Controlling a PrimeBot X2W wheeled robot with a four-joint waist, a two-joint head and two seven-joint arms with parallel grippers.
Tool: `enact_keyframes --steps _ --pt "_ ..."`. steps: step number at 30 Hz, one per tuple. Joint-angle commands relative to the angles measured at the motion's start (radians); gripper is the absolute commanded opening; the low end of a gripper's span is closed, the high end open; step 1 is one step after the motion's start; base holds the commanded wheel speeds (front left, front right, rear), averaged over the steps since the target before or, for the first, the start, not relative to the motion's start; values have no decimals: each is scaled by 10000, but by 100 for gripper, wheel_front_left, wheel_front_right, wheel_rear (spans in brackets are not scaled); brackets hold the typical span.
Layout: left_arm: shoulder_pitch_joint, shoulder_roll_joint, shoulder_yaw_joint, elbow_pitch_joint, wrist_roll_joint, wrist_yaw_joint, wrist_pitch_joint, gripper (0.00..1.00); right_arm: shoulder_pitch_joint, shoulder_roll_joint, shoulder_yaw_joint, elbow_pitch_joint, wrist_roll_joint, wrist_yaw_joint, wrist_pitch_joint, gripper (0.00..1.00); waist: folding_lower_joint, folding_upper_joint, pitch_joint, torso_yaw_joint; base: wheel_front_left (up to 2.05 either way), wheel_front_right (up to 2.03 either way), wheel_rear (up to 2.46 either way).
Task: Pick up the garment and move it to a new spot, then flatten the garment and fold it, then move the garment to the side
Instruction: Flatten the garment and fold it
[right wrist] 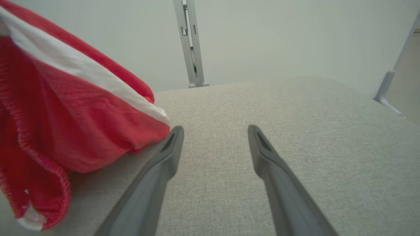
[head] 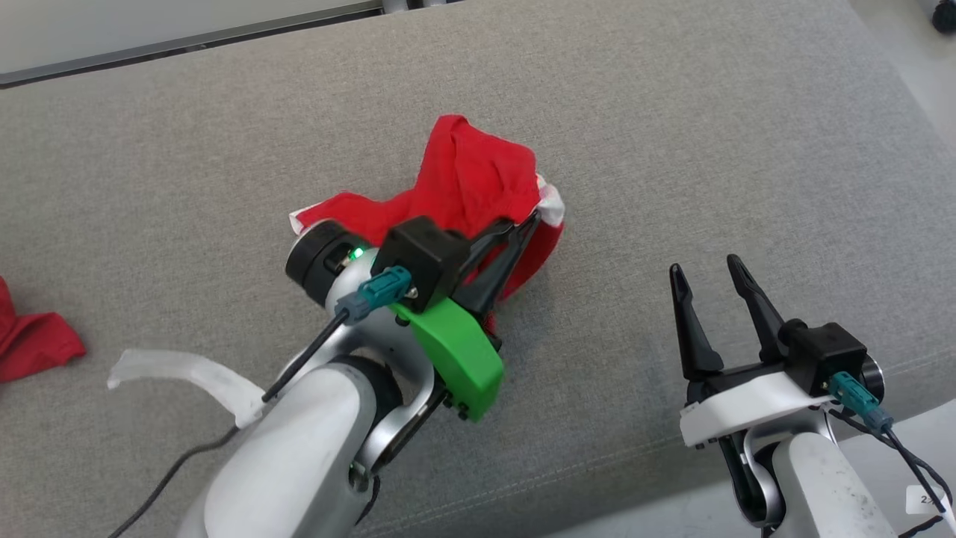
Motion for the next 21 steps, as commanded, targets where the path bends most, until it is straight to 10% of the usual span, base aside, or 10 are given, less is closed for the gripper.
enact_keyframes --steps 1,21 --pt "-509 -17 -166 -207 -137 -57 75 0 -149 -31 -37 7 91 -3 -41 100 -1 -1 25 -99 0 0 0" --pt "1250 1763 2045 57 -1958 959 82 0 -130 -29 -365 -123 105 -3 -42 100 -1 -1 447 490 0 0 0"
